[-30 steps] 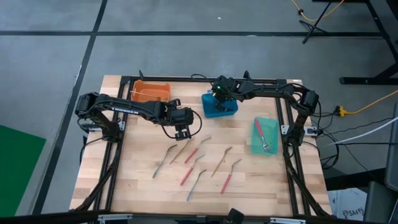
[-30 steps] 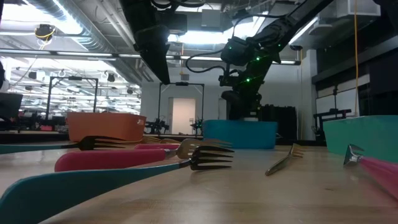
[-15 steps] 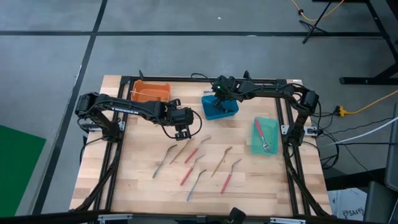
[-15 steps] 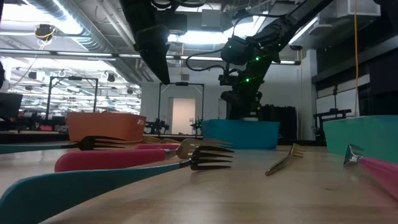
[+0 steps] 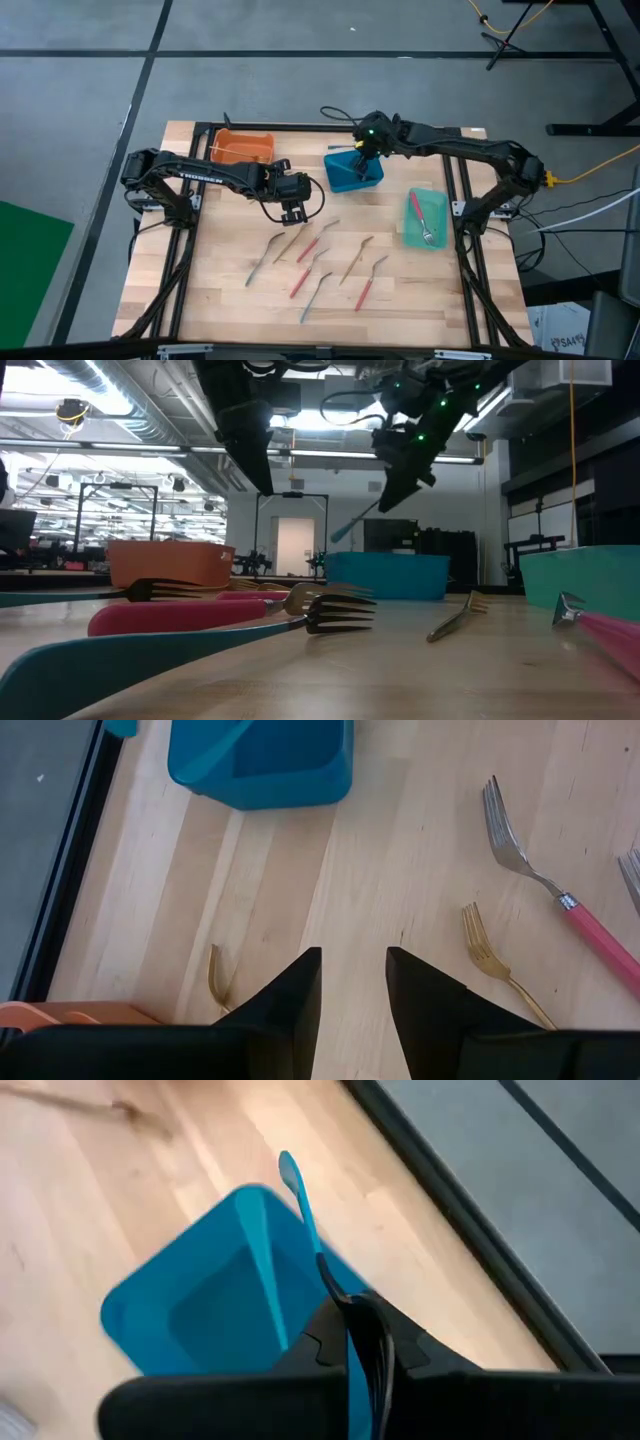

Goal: Sort silverware by color (type)
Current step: Put the blue fork into the blue bin

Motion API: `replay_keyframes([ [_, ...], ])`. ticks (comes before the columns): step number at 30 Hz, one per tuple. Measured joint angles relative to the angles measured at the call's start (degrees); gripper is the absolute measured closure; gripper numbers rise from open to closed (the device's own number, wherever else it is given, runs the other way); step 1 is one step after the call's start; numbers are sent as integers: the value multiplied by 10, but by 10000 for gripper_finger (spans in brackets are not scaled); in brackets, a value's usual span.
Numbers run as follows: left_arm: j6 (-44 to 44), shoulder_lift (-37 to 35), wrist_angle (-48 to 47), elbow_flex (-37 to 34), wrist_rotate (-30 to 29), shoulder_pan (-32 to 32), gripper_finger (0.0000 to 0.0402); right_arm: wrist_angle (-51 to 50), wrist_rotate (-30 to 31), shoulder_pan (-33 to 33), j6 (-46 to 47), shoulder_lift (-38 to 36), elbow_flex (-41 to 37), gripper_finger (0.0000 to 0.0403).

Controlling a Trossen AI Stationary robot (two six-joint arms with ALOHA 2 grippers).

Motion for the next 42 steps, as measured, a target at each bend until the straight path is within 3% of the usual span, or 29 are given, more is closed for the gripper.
replay_keyframes([
  [8,0,0,0,0,0,0,294,132,-6,28,15,-11,-104,401],
  [18,0,0,0,0,0,0,294,223,-13,25,-3,-10,-160,402],
  [42,0,0,0,0,0,0,294,233,13,25,-6,-9,-168,376],
])
